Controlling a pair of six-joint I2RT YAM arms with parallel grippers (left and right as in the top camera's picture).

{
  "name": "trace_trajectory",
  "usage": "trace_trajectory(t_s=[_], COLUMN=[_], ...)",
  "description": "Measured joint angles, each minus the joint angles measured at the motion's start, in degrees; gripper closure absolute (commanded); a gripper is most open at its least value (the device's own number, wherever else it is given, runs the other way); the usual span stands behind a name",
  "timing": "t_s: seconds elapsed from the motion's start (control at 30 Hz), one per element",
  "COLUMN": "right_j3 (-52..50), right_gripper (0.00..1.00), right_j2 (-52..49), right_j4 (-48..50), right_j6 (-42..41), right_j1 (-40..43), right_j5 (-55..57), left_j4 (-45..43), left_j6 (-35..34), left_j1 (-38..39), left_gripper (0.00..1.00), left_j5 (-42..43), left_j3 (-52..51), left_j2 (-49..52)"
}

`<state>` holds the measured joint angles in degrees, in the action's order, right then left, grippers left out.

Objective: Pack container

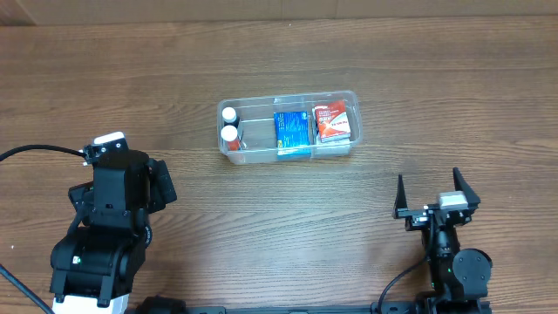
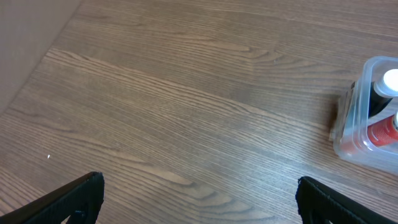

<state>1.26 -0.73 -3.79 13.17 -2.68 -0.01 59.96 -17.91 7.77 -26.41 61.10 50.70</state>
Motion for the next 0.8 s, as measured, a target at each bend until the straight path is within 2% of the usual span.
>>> trace_trajectory(t_s=[0.8], right_j3=[-0.2], right_gripper=[0.0], right_j2=[0.0], right_j4=[-1.36], right_j6=[-0.76], right_j1=[0.07], right_j5=[-1.07], left_j4=[0.0], left_j6=[-0.02], left_j1=[0.0], left_gripper=[0.0], left_j5=[0.0], left_j3=[0.0], left_j2=[0.0])
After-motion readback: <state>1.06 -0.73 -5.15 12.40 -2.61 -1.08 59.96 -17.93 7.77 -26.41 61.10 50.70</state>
